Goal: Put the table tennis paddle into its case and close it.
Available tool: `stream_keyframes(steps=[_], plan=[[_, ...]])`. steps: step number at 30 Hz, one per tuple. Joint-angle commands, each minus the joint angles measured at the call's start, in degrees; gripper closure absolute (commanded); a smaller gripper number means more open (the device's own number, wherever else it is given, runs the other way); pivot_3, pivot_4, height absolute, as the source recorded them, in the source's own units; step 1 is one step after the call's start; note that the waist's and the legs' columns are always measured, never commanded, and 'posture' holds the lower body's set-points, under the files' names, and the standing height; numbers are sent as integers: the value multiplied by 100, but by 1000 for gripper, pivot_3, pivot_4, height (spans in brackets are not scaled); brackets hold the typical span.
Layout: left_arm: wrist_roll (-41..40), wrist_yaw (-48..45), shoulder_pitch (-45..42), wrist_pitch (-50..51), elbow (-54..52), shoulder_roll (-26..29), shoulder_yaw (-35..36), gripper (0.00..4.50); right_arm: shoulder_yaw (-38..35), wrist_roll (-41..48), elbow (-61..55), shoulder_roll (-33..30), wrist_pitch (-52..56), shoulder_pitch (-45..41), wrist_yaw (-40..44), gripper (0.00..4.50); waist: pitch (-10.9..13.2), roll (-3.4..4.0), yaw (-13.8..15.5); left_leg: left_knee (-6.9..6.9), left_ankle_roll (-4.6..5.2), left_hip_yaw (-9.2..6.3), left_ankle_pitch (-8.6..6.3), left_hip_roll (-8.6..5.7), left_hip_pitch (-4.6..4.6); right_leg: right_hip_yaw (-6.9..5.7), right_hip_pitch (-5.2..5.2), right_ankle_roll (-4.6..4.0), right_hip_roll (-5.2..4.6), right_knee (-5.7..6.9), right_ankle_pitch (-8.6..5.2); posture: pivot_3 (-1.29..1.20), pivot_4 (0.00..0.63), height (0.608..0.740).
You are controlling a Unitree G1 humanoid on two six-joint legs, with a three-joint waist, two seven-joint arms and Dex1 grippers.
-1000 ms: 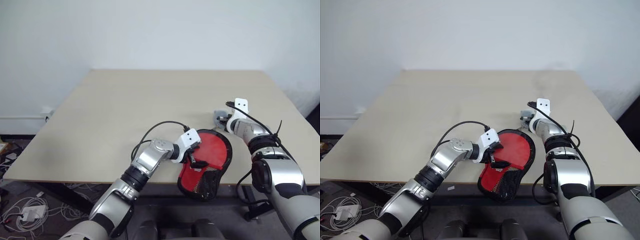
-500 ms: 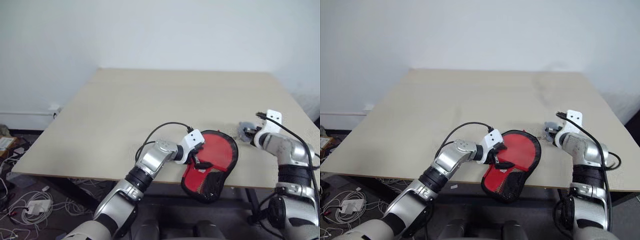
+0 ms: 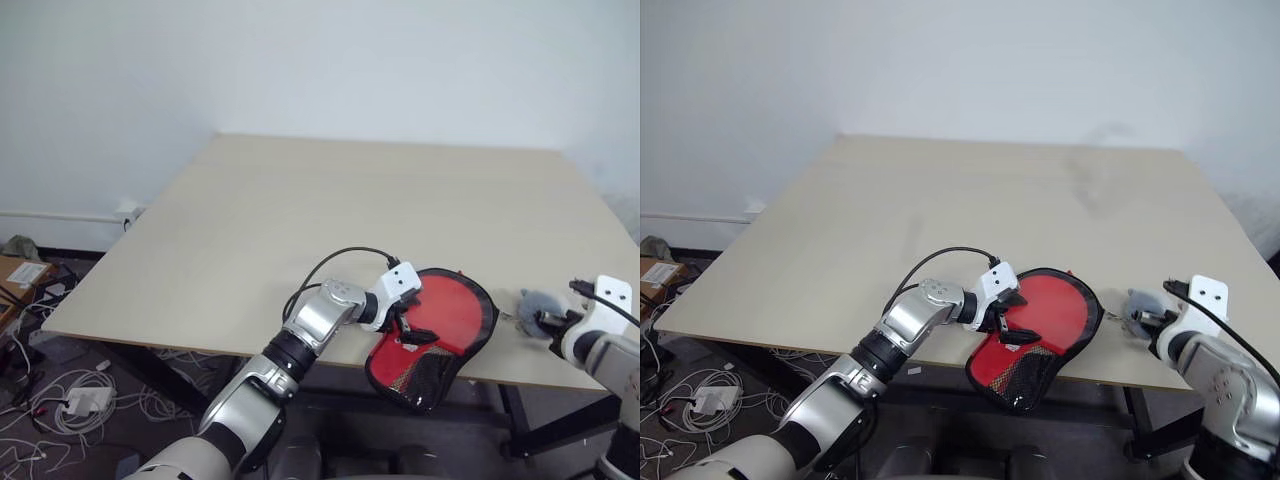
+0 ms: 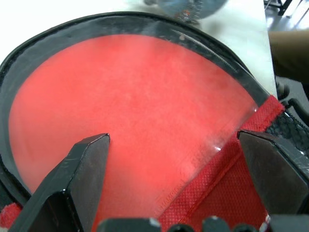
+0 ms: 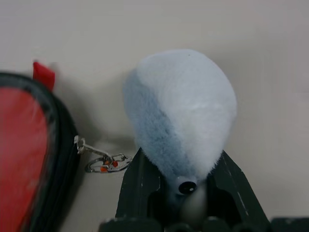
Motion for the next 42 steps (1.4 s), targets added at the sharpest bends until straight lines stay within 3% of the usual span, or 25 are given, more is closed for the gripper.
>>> stream_keyframes(steps=[1,14,19,26,30,32,34,36,39,42], plan=[[301,-71,168,176,553,41,-277,0,-555,166,-856,-198,127,520,292,4041,-1,-1,14,2,1,1,-1,0,-1,0,0,0,0,-2,0,0,0,740],[421,-237,117,146,718,-137,-265,0,-451,1275,-2365,-291,-132,2445,1732,4042,-30,-26,0,1,-10,0,-15,-2,3,0,7,-2,-6,-16,-2,0,0,740],[435,-246,109,165,739,-178,-238,0,-475,1497,-2499,-471,-776,3413,2346,4042,-31,-28,29,1,-17,0,-23,-5,0,-2,8,-1,-12,-23,-3,0,0,740],[460,-242,118,172,750,-231,-203,0,282,1546,-2739,-501,-1658,4571,2709,4043,-31,-29,24,1,-7,-1,-34,-10,-8,-5,5,10,-19,-29,-12,0,0,740],[463,-229,129,169,755,-249,-183,0,1236,775,-1988,-275,-1610,3972,1512,4060,-45,-66,-26,-2,-14,0,-41,-5,-2,-5,4,9,-19,-29,-15,0,0,740],[471,-212,145,159,744,-252,-182,0,1336,489,-1526,118,-1507,3382,813,4061,-62,-100,-62,0,-19,3,-44,-2,5,-7,7,8,-21,-29,-14,0,0,740],[483,-195,157,150,735,-249,-178,0,1238,430,-1230,497,-1378,2871,337,4067,-74,-194,-65,-11,-21,4,-45,4,15,-8,8,5,-22,-29,-12,0,0,740],[500,-193,169,144,733,-244,-167,0,1199,577,-1209,650,-1263,2676,225,4068,-82,-311,-119,-28,-25,-2,-46,36,18,-38,5,-12,-11,-43,-3,0,0,740],[518,-191,171,155,747,-232,-137,0,1275,754,-1370,652,-1121,2607,283,4068,-88,-322,-190,-21,-49,2,-61,90,17,-89,45,-38,-3,-131,17,0,0,740],[537,-179,180,154,744,-225,-113,0,1355,911,-1500,556,-1077,2646,452,4068,-94,-333,-202,-23,-53,3,-65,90,26,-90,53,-39,-6,-127,19,0,0,740]])
